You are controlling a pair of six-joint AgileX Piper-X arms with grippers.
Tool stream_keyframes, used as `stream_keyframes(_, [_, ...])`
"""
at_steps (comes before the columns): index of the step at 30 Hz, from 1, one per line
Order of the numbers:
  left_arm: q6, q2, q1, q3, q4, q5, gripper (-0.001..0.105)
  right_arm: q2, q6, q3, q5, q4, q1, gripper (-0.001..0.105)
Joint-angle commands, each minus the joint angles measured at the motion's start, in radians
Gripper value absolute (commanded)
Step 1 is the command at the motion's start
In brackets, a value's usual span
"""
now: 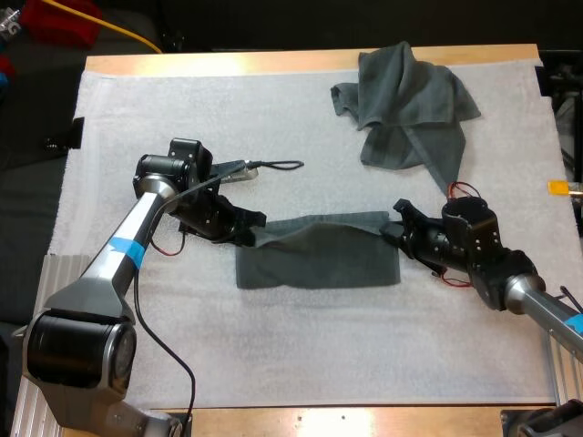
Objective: Pick towel from pile, fold and stack
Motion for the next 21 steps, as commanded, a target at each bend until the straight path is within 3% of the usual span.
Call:
stream_keyframes(1, [-0.007,0.001,-0.001,-0.004,-0.005,-0.030,0.000,-0.003,-0.003,-0.010,0.007,-0.004,-0.005,0.000])
stream_keyframes(7, [0.009,0.001,-0.001,-0.004,-0.007,-0.026,0.001,-0.003,-0.003,-0.010,0.007,-0.007,-0.005,0.003])
stream_keyframes(10, [0.041,0.001,-0.001,-0.004,-0.003,-0.002,0.014,-0.003,-0.007,-0.010,0.007,-0.019,-0.005,0.018])
stream_keyframes(14, [0.041,0.001,-0.001,-0.004,-0.004,0.035,0.067,-0.003,-0.018,-0.010,0.002,-0.082,-0.005,0.054])
stream_keyframes(15, [0.041,0.001,-0.001,-0.004,-0.004,0.049,0.076,-0.003,-0.040,-0.010,-0.010,-0.112,-0.005,0.062])
stream_keyframes(17, [0.052,-0.001,-0.001,-0.004,-0.004,0.092,0.070,-0.008,-0.084,-0.010,-0.032,-0.160,-0.005,0.070])
stream_keyframes(21, [0.068,-0.030,-0.001,-0.004,0.013,0.132,0.064,-0.047,-0.157,-0.010,-0.038,-0.171,-0.005,0.070])
